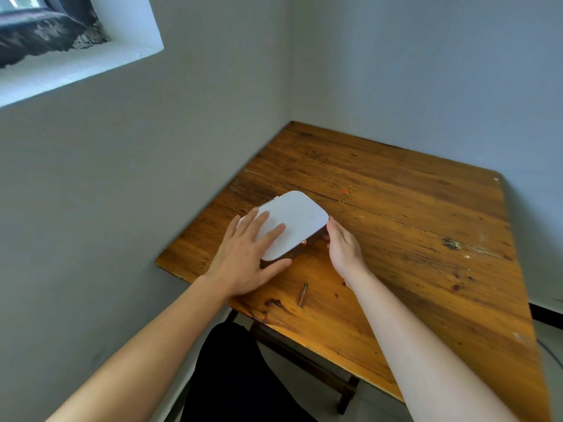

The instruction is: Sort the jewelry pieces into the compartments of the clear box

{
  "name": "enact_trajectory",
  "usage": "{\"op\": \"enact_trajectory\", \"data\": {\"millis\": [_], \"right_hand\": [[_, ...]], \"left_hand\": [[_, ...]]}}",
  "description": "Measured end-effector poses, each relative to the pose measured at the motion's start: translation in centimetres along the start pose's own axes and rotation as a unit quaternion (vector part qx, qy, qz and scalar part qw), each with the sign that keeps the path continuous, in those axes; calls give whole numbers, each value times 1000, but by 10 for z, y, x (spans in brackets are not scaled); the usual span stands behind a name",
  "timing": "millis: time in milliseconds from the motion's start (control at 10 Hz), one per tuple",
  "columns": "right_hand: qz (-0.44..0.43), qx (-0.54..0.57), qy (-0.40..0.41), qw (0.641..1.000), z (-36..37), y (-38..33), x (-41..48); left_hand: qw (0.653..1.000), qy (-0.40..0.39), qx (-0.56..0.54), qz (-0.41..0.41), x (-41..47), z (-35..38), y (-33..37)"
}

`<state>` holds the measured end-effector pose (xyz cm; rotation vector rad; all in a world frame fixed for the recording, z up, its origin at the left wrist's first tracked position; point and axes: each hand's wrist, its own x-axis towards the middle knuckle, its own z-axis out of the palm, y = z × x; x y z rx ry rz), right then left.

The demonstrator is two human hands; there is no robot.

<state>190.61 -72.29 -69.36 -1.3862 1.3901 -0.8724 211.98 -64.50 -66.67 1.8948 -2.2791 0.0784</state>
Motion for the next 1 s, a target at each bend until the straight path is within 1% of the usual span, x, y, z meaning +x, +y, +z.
{"op": "enact_trajectory", "data": {"millis": [100, 200, 300, 400, 500, 700, 800, 900, 1000], "right_hand": [[1, -46, -34, 998, -2, 1, 6], [-11, -130, -61, 990, -4, 7, 6], [-74, -239, -75, 965, -1, 11, 2], [-114, -301, -84, 943, 3, 15, 0], [-122, -305, -82, 941, 1, 16, 2], [-110, -277, -88, 950, -2, 18, 5], [-77, -212, -100, 969, -9, 12, 9], [-62, -159, -106, 980, -17, 5, 5], [-31, -108, -80, 990, -27, -7, 0]], "left_hand": [[998, -54, 17, -11, 15, 10, 0], [998, -51, 29, -35, 27, 15, -3], [995, -62, 42, -71, 45, 17, -10], [988, -73, 62, -117, 67, 18, -22], [979, -79, 75, -175, 83, 19, -32], [969, -84, 41, -228, 98, 20, -47], [967, -106, 38, -229, 101, 16, -50], [966, -101, 60, -229, 100, 2, -43], [984, -2, 83, -155, 85, 5, -18]]}}
